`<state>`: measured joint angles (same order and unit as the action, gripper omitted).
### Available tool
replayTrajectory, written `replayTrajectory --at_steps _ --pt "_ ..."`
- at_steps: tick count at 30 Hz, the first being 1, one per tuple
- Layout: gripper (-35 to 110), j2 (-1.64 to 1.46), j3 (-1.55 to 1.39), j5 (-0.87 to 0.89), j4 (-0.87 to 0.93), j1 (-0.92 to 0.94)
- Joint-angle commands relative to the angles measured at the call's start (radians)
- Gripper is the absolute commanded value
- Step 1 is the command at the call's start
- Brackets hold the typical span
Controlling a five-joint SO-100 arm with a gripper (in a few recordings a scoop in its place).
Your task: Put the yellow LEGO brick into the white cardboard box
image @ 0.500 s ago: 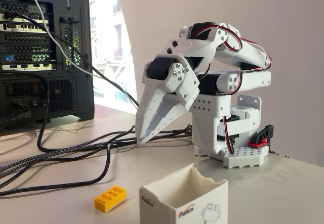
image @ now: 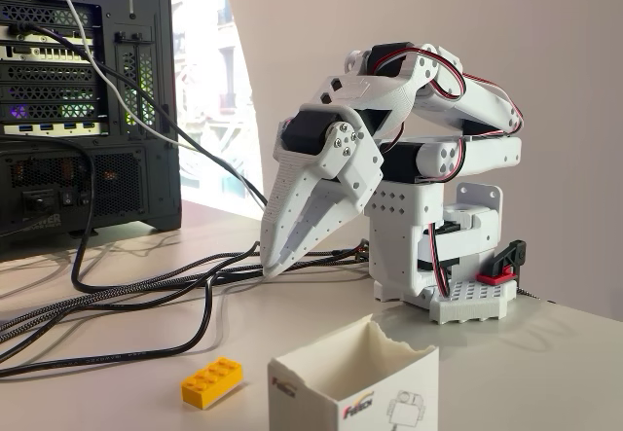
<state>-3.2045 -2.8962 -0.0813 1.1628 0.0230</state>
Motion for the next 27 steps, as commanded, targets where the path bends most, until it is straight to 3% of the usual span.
replayTrajectory --at_steps 1,7,15,18,22,27 --pt "-9 -0.017 0.012 -0.017 -0.023 0.015" --pt "-9 0.026 0.161 0.017 0.048 0.025" --pt "-9 0.348 0.420 0.077 0.061 0.038" --pt "-9 0.497 0.503 0.239 0.038 0.041" --pt "-9 0.666 0.565 0.637 0.020 0.041" --pt "-1 0.769 0.548 0.908 -0.034 0.006"
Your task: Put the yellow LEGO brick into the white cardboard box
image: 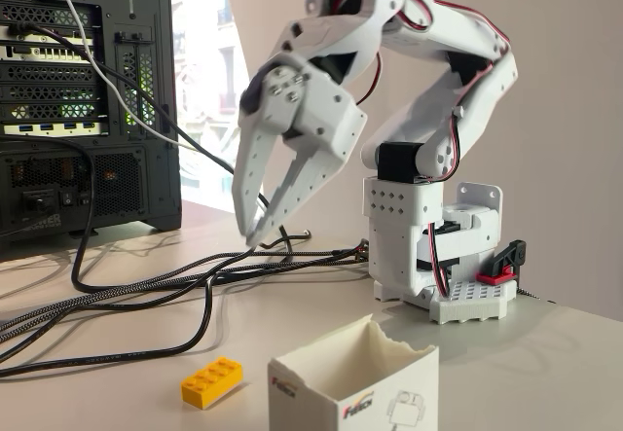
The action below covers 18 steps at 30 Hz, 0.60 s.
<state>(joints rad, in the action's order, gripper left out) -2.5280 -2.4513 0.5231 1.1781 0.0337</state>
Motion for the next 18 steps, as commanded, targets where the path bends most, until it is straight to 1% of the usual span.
replayTrajectory --at_steps 1,5,10,12,14,15,18 --pt "0 0.121 0.110 0.362 -0.046 -0.011" --pt "0 0.230 0.156 0.566 -0.029 -0.028" --pt "4 0.284 0.138 0.706 -0.097 -0.034" --pt "12 0.293 0.123 0.719 -0.130 -0.037" --pt "22 0.313 0.120 0.739 -0.140 -0.044" --pt "25 0.321 0.120 0.744 -0.146 -0.049" --pt "27 0.339 0.112 0.776 -0.163 -0.064"
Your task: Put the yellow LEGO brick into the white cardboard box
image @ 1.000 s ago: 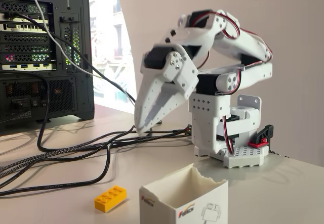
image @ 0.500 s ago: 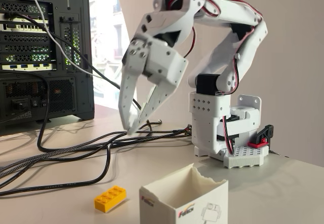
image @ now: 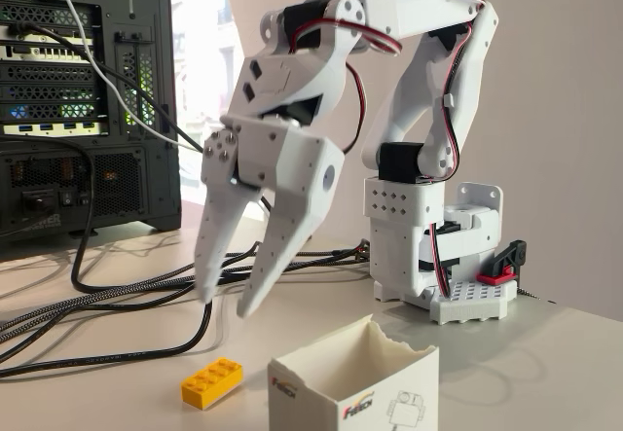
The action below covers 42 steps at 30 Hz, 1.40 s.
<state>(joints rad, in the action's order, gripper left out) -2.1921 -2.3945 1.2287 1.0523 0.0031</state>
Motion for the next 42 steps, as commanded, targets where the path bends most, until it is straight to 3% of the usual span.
replayTrajectory --at_steps 1,8,29,42 --pt "28 0.009 0.051 0.080 -0.046 -0.038" --pt "29 0.084 -0.003 0.103 -0.141 -0.063" --pt "29 0.265 -0.028 0.051 -0.147 -0.021" --pt "15 0.276 -0.025 0.037 -0.146 -0.011"
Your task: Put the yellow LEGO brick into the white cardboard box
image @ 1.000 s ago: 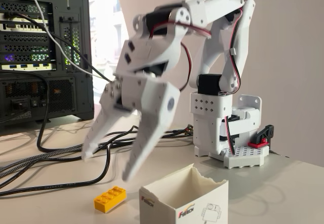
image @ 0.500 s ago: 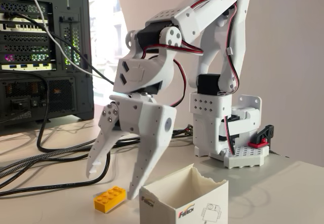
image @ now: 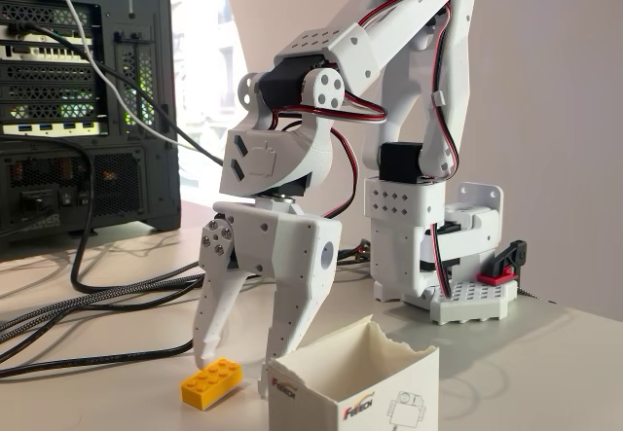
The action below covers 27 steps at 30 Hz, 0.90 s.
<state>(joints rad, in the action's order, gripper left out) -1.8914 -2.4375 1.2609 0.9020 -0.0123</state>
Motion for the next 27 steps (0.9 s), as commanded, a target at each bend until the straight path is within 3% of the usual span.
replayTrajectory --at_steps 1,21,27 --pt "15 -0.025 0.020 0.005 0.005 0.005" --pt "12 -0.049 0.091 -0.029 0.003 0.031" --pt "10 -0.132 0.083 0.069 0.005 0.014"
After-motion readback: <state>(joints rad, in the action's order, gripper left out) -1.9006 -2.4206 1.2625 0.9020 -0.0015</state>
